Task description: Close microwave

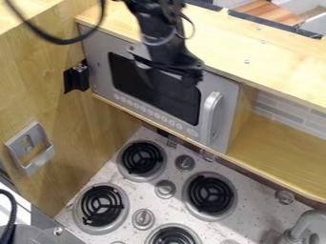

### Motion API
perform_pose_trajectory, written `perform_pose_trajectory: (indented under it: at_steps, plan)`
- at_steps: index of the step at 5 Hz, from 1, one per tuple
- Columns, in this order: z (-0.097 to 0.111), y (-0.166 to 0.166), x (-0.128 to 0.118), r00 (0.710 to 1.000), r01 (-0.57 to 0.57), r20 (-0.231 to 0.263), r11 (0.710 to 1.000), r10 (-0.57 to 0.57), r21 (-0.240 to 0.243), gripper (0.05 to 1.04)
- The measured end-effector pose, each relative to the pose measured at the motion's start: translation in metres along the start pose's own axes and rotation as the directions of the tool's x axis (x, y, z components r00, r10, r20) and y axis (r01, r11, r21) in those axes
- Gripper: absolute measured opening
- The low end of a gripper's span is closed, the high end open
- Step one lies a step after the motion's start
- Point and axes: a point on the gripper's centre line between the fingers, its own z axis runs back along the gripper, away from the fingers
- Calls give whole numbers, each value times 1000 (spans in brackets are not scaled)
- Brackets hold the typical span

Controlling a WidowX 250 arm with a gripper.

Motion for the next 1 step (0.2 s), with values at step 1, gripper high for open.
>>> perform_pose_trajectory:
  at_steps: [1]
  plan:
    - [36, 7, -17, 999, 15, 31, 1000, -15, -17, 999]
